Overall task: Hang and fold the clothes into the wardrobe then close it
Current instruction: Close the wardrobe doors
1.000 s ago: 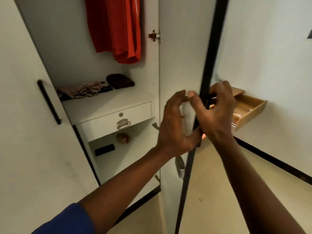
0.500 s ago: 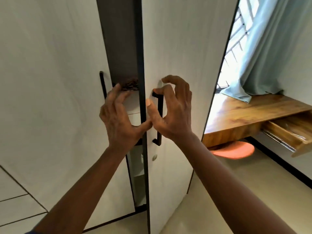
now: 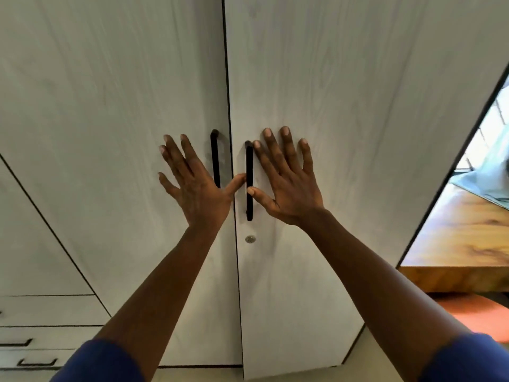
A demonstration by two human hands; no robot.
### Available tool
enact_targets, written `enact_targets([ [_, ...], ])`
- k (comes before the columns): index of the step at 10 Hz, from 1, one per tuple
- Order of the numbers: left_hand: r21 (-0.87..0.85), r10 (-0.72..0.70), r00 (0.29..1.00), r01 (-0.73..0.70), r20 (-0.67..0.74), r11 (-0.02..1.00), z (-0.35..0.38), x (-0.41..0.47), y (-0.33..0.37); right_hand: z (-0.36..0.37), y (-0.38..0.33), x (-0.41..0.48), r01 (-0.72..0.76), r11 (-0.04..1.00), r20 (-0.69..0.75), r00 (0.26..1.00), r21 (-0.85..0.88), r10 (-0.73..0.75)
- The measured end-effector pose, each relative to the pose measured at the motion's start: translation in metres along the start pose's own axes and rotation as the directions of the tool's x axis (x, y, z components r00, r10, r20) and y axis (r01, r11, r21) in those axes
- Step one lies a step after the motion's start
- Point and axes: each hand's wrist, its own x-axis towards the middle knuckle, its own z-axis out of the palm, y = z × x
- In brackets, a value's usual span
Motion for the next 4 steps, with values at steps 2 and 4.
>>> enact_targets([
  [2,0.092,-0.003,1.0,0.001,0.019,0.996,0.036,0.029,0.006,0.04,0.007,0.029,-0.008,0.999,0.055,0.998,-0.036,0.01],
  [4,0.148,0.028,0.999,-0.031,0.018,0.989,0.045,0.028,0.004,0.045,0.007,0.033,-0.003,0.998,0.087,0.996,-0.057,0.008],
])
